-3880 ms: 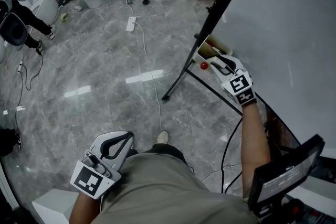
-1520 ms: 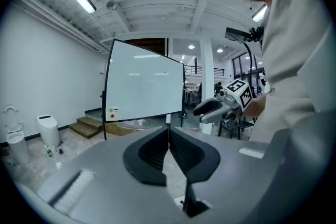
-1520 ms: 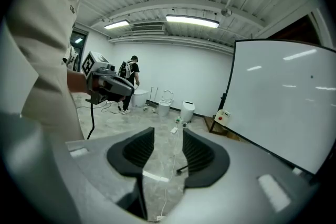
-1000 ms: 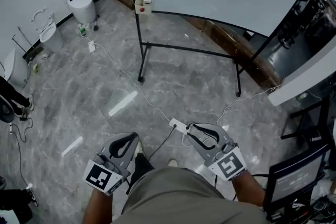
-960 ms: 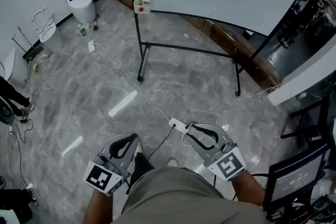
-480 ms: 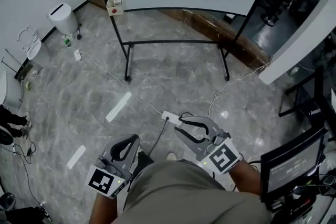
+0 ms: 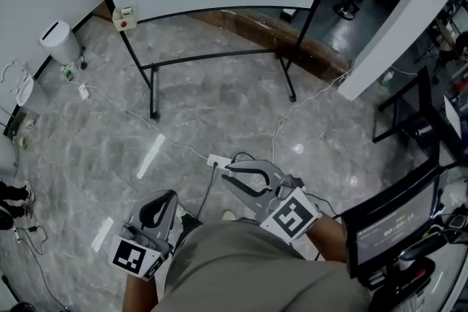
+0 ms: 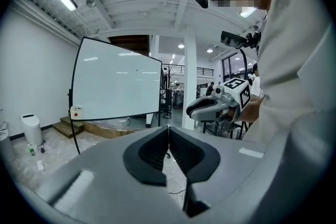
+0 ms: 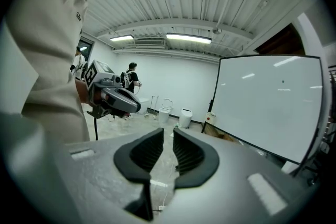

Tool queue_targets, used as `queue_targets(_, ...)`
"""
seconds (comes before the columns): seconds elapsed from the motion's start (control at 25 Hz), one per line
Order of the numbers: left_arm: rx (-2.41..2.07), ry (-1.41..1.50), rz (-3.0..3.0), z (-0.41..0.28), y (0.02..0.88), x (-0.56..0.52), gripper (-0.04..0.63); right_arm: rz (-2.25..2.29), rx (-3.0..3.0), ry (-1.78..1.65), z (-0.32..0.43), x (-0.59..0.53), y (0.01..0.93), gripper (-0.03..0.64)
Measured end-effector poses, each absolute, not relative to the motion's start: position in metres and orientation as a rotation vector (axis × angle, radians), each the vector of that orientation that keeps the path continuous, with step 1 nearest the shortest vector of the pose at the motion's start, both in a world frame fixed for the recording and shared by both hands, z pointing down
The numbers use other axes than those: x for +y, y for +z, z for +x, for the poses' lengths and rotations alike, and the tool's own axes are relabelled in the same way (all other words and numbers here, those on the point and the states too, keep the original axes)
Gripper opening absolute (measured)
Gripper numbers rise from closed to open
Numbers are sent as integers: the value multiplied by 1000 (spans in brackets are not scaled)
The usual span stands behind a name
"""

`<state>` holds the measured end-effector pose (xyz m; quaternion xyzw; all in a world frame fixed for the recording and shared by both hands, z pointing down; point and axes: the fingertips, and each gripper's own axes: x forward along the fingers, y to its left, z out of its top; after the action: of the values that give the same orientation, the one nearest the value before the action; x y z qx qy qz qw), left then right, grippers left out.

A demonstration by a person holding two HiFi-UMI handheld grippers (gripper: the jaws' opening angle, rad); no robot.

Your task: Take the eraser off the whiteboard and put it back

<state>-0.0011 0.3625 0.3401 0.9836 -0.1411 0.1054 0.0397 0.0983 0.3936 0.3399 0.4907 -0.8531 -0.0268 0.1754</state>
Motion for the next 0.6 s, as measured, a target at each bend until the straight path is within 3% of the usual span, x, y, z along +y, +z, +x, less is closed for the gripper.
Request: queue_targets(0.6,-399,339,3021,1,345,383,11,1417,-2408,-81,97,413,341,51)
